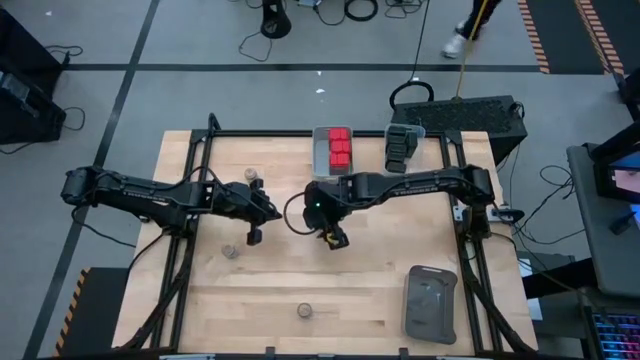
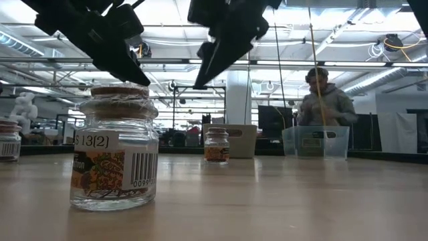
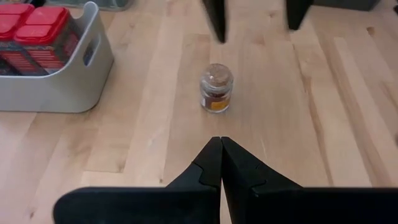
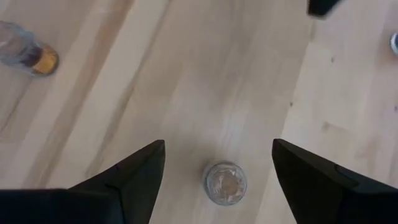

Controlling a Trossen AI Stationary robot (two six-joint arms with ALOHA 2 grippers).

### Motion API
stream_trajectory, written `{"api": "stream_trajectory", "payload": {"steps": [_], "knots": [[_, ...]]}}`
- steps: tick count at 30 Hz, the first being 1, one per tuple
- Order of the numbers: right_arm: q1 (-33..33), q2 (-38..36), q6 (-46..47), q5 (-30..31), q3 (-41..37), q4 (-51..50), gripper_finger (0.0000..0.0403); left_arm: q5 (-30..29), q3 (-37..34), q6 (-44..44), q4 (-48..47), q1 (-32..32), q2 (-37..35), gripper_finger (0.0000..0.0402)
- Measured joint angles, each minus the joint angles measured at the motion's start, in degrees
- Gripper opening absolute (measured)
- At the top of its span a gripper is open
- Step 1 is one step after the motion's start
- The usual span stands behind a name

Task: Sort spices by type
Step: Put the brown seasoning bottle into the black bin

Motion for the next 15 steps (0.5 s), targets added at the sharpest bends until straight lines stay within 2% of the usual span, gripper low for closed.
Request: {"api": "stream_trajectory", "payload": {"steps": [4, 10, 15], "knots": [[0.0, 2.5, 0.9, 0.4, 0.0, -1.8, 0.0279, 2.5, 0.0, 0.0, -0.1, -0.1, 0.6, 0.0009], [0.0, 6.7, 0.8, 0.8, -0.1, -2.4, 0.0279, 2.6, 0.0, -0.2, 0.4, -0.1, 5.1, 0.0009], [0.1, 6.7, 1.2, 8.1, -0.9, -2.2, 0.0279, 2.0, 0.0, 0.1, 2.7, -0.1, 9.7, 0.0009]]}}
